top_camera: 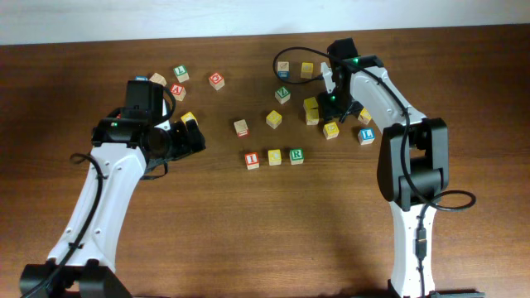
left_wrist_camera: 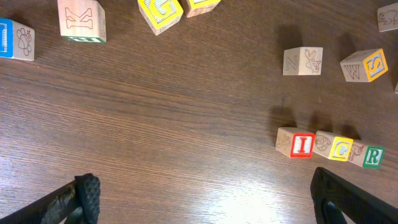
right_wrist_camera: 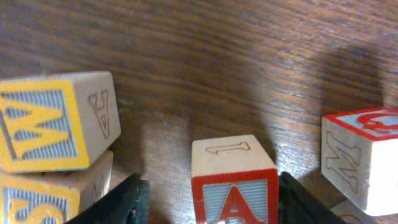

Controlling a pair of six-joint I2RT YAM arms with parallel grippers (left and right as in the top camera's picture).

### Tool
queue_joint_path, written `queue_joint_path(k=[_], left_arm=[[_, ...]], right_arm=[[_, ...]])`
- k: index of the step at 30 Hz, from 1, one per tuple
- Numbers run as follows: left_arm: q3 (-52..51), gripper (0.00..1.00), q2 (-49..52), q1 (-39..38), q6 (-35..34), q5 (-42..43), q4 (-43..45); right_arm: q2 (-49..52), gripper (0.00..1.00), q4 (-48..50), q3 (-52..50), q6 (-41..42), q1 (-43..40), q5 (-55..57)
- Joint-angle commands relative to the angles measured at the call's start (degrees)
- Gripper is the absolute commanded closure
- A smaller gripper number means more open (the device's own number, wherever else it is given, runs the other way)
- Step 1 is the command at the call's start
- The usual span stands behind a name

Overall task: Spell out ICRA
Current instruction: 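Lower the right gripper and grasp the red A block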

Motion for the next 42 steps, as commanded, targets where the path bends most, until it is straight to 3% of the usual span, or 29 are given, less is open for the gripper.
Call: queue_joint_path(k=[1,11,18,24,29,36,40,42], left_arm=[[0.24,0.01,0.35,-0.17,-0.46,-0.61,0.04],[0.24,0.01,0.35,-0.17,-0.48,-0.61,0.07],[0.24,0.01,0.35,-0.17,-0.46,-0.61,0.07],[0.24,0.01,0.35,-0.17,-0.46,-0.61,0.07],[0.24,0.01,0.35,-0.17,-0.46,-0.61,0.04],[0.24,0.01,0.35,-0.17,-0.46,-0.61,0.07],[0.24,0.01,0.35,-0.17,-0.48,-0.61,0.07],[0.24,0.01,0.35,-0.17,-0.48,-0.61,0.04]], right_arm=[[0.52,0.55,0.98,-0.04,0.52,-0.76,0.44],[0.50,0.75,2.05,0.15,0.83,-1.22,0.26],[0.09,0.75,-2.47,4.17,3.41,-1.22,0.24],[-0.11,0.80,-16.85,15.52,3.39,-1.11,-0.74],[-0.57,0.79,-34.14,23.87,3.39,-1.11,-11.69],[-0.55,0.75,-42.73,20.26,3.17,0.92,-13.66],[-0.55,0.76,-37.88,11.32,4.00,4.57,-13.66],[-0.55,0.76,-33.18,6.43,8.41,5.86,-13.68]])
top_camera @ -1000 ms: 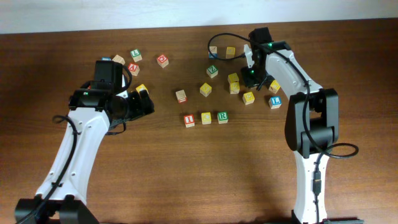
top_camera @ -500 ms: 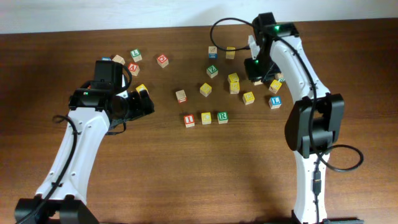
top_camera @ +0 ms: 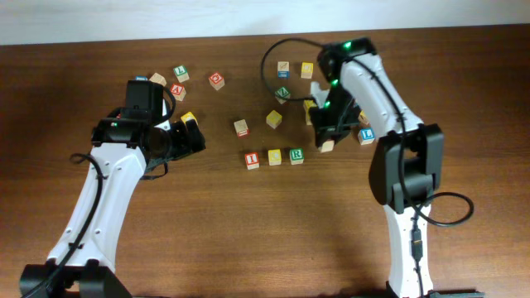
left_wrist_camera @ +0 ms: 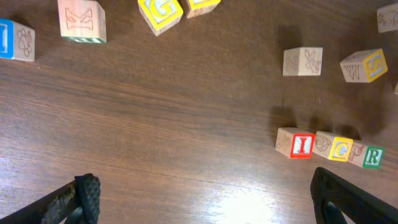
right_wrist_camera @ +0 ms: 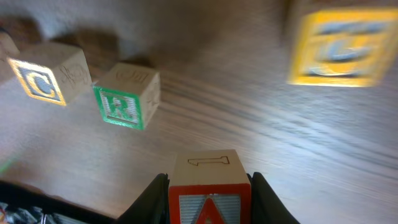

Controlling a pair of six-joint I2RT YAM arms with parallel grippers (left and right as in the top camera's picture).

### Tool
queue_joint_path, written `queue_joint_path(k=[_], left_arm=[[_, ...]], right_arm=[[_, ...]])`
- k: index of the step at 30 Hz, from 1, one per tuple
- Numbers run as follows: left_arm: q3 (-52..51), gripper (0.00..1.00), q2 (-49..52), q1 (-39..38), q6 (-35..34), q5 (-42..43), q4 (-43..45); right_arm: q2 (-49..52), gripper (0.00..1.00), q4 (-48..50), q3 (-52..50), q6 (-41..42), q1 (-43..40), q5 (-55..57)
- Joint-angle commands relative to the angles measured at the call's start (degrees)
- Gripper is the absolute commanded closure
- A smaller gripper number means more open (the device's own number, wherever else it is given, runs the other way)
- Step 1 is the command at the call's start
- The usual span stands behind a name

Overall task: Spell out ICRA
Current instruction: 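Lower the right gripper and grasp the red A block, then carry the A block down and set it right of the R block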

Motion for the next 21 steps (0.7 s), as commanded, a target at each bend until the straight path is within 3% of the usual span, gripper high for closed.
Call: queue_joint_path(k=[1,7,21], left_arm=[[0.24,0.01,0.35,-0.17,-0.46,-0.61,0.04],[0.24,0.01,0.35,-0.17,-0.46,-0.61,0.02],[0.24,0.01,0.35,-0.17,-0.46,-0.61,0.02]], right_arm=[[-0.55,0.76,4.33,-4.81,5.75,1.57,-0.68],[-0.55,0.75,10.14,-6.27,12.94,1.66,4.48],[-0.37,0.73,11.32,-7.87,13.64,2.73,5.38]])
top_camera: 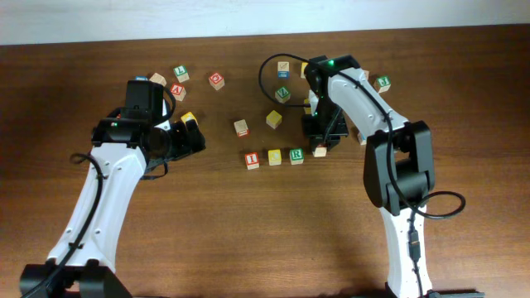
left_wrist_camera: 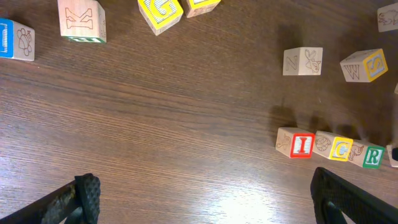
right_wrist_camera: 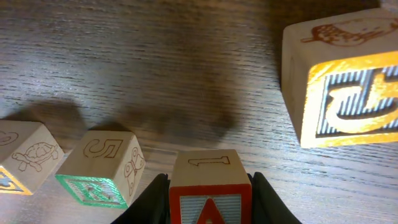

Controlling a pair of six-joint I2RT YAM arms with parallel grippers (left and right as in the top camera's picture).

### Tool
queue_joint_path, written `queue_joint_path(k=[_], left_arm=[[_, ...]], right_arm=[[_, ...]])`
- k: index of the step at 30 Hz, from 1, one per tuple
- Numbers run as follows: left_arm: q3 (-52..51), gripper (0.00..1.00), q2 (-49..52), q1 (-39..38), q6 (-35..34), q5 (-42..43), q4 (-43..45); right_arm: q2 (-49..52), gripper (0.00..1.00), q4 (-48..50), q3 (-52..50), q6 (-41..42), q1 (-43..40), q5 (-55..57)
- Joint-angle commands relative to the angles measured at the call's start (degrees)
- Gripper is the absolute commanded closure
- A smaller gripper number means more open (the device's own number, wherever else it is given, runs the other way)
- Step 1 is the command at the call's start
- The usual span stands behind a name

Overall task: Spell out ICRA
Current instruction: 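Carry the A block down and set it right of the R block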

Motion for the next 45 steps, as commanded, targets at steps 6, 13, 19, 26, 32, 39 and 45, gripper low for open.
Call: queue_joint_path(k=[6,13,19,26,32,39,45], left_arm=[[0.26,0.01,0.35,-0.17,-0.48,-0.59,0.04],[0.26,0.01,0.35,-0.17,-0.46,-0.59,0.04],[0.26,0.01,0.35,-0.17,-0.48,-0.59,0.04],[0.26,0.01,0.35,-0.17,-0.48,-0.59,0.04],[0.26,0.01,0.35,-0.17,-0.46,-0.59,0.04],[0.26,0.01,0.35,-0.17,-0.46,-0.59,0.04],[0.26,0.01,0.35,-0.17,-0.46,-0.59,0.04]], right_arm=[[-0.15,0.71,0.59,-0.31,4.33,0.57,2.84],[-0.15,0.69,0.37,-0.31,4.26,2.38,2.23],[-1.73,0.70,0.76,0.87,4.28,2.29,2.89],[-4.61,0.67,-0.28,5.29,4.04,0.61,9.77],[-4.61,0.96,-1.07,5.05,2.82,-5.49,8.37],[-4.48,0.96,5.66,-5.40,1.51,-6.29,6.45],[-4.39,0.96,12.13,-7.50,1.53,-6.29,1.92]])
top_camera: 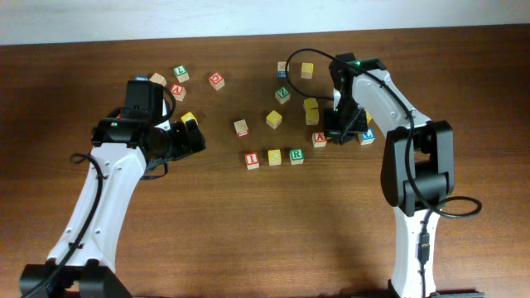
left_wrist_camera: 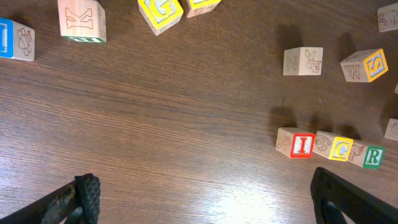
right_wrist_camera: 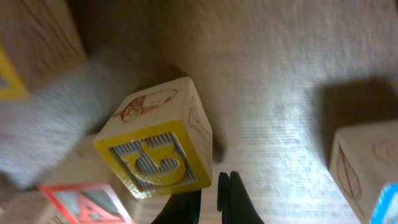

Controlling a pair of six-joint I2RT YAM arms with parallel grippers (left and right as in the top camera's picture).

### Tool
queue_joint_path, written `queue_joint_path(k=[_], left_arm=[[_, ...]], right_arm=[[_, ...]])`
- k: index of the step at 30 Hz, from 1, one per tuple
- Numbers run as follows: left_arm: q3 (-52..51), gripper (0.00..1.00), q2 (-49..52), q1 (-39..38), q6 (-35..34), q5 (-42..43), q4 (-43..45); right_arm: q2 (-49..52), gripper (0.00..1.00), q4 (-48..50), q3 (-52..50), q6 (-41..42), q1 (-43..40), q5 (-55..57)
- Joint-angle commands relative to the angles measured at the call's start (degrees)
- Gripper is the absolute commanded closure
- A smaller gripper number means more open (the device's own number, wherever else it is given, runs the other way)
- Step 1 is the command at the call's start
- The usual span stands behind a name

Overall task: Spell out ICRA
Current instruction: 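Carry the A block down and set it right of the R block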

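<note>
The I (top_camera: 252, 160), C (top_camera: 274, 157) and R (top_camera: 296, 155) blocks stand in a row at mid-table; the left wrist view shows them as I (left_wrist_camera: 303, 145), C (left_wrist_camera: 341, 149), R (left_wrist_camera: 373, 155). The red A block (top_camera: 319, 139) rests on the table up and right of R, apart from it, and shows at the lower left as A block (right_wrist_camera: 87, 202). My right gripper (top_camera: 339, 132) hovers just right of it, its jaws (right_wrist_camera: 219, 193) shut on nothing beside a yellow block (right_wrist_camera: 158, 158). My left gripper (left_wrist_camera: 205, 193) is open over bare wood at the left.
Loose blocks lie scattered behind the row: a yellow one (top_camera: 274, 118), a pale one (top_camera: 241, 127), a cluster around (top_camera: 311, 109) and a blue one (top_camera: 367, 136). Near the left gripper sit the K block (left_wrist_camera: 82, 20) and a yellow G block (left_wrist_camera: 160, 14).
My right gripper has let go of the A block, which now rests up and right of R. The gripper sits further right and is shut empty. The left arm has not moved.
My right gripper stood open around the A block in the back-right cluster. Then it held the block above the table near R, then low right beside R. Now the A lies on the table near R and the gripper is off it. The left arm stayed still throughout.
</note>
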Motion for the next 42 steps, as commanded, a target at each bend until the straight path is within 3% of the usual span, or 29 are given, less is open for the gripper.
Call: queue_joint_path(k=[1,5,9,11,13,14,15,25,29,31,38,42], left_arm=[[0.24,0.01,0.35,-0.17,-0.48,-0.59,0.04],[0.24,0.01,0.35,-0.17,-0.48,-0.59,0.04],[0.24,0.01,0.35,-0.17,-0.48,-0.59,0.04],[0.24,0.01,0.35,-0.17,-0.48,-0.59,0.02],[0.24,0.01,0.35,-0.17,-0.48,-0.59,0.04],[0.24,0.01,0.35,-0.17,-0.48,-0.59,0.04],[0.24,0.01,0.35,-0.17,-0.48,-0.59,0.04],[0.24,0.01,0.35,-0.17,-0.48,-0.59,0.04],[0.24,0.01,0.35,-0.17,-0.48,-0.59,0.04],[0.24,0.01,0.35,-0.17,-0.50,-0.59,0.04],[0.24,0.01,0.35,-0.17,-0.48,-0.59,0.04],[0.24,0.01,0.35,-0.17,-0.48,-0.59,0.04]], right_arm=[[-1.07,0.96,3.15,-0.26,-0.48,0.22,-1.84],[-1.07,0.96,8.15,-0.20,-0.50,0.20,-1.84],[-1.09,0.94,2.21,4.87,-0.55,0.20,-1.86],[-1.09,0.80,-5.29,10.82,-0.55,0.26,-1.86],[-1.09,0.39,-12.31,15.89,-0.55,0.46,-1.86],[-1.09,0.27,-13.99,16.41,-0.55,0.61,-1.95],[-1.09,0.25,-15.13,16.37,-0.55,0.83,-2.43],[-1.07,0.34,-0.07,1.07,0.15,6.21,-0.15],[-1.07,0.46,1.99,0.02,0.11,6.27,-0.09],[-1.07,0.58,3.26,0.02,0.11,6.25,-0.09],[-1.07,0.59,4.48,-0.50,0.09,6.25,-0.07],[-1.07,0.66,4.26,-1.03,0.09,6.27,-0.11]])
